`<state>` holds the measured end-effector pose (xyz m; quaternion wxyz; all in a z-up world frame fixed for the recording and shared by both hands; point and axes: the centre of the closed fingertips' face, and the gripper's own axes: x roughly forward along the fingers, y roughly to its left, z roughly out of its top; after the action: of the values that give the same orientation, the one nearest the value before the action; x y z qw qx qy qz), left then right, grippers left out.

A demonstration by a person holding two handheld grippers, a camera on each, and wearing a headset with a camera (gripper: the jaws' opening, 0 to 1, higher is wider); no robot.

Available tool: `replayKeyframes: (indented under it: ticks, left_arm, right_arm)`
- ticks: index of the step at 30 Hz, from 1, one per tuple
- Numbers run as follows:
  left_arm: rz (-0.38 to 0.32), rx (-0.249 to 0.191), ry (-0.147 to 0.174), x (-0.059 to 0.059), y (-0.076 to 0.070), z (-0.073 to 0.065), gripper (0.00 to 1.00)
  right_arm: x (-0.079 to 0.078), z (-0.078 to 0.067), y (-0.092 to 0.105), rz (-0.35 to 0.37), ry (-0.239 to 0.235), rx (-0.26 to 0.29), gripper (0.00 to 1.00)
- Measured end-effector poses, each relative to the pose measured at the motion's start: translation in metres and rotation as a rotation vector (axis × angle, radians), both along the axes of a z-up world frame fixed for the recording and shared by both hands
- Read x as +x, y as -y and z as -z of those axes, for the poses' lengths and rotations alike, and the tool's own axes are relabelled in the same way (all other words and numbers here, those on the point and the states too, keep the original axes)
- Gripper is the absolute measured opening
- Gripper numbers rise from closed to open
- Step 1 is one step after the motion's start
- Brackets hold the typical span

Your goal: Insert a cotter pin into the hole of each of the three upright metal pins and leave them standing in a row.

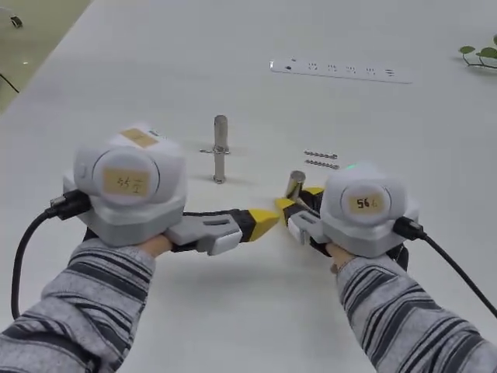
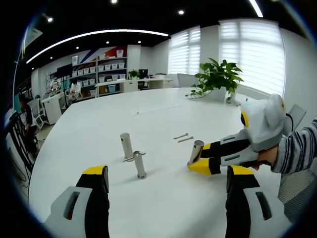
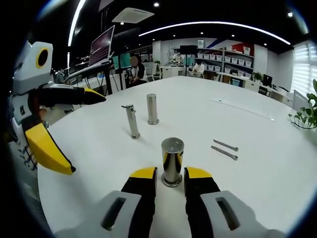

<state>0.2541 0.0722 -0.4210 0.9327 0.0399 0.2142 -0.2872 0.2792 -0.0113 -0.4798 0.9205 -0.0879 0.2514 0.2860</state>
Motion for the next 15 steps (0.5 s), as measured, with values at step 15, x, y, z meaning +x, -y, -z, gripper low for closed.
replayKeyframes:
  ticks: [15]
  left_arm:
    - [0.005,0.004,0.007,0.001,0.002,-0.001,0.99]
  right_arm:
    - [-0.009,-0.010,0.025,-0.109,-0.082,-0.049,0.24]
